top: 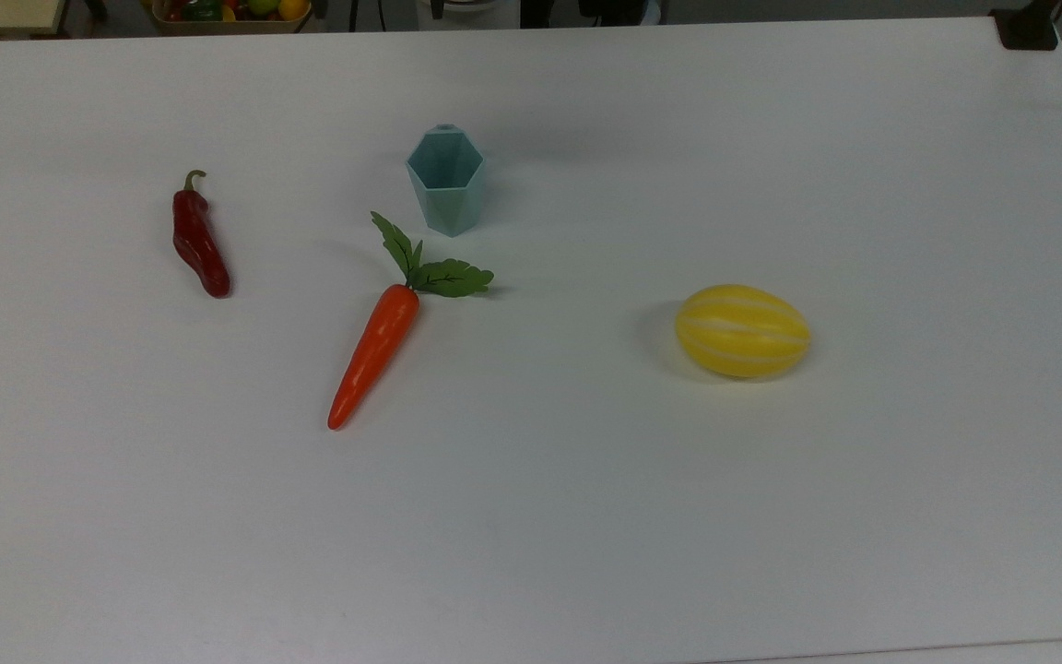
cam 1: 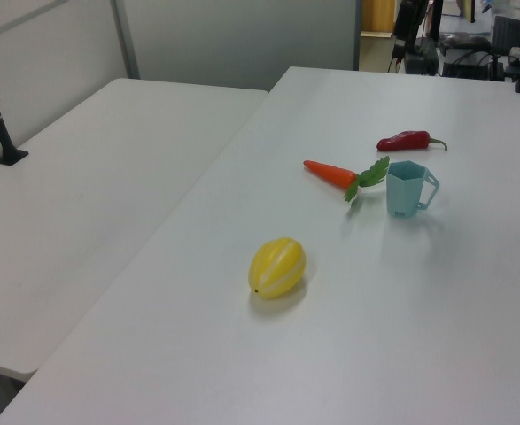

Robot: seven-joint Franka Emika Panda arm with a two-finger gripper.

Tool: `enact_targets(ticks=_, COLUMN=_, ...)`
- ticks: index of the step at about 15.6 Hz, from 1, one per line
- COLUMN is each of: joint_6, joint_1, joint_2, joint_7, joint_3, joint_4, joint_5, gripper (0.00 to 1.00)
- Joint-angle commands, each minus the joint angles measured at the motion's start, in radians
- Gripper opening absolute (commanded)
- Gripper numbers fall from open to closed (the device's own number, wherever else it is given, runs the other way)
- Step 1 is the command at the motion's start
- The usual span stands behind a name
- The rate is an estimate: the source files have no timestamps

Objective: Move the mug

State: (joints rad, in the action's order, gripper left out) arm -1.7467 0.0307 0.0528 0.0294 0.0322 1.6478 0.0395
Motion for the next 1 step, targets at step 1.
enact_targets(ticks=1, joint_6=0.004, joint_1=0.024, joint_2=-0.007, joint_7=-0.009, joint_3=0.020, joint_4=-0.014, joint_5=-0.009, gripper=1.00)
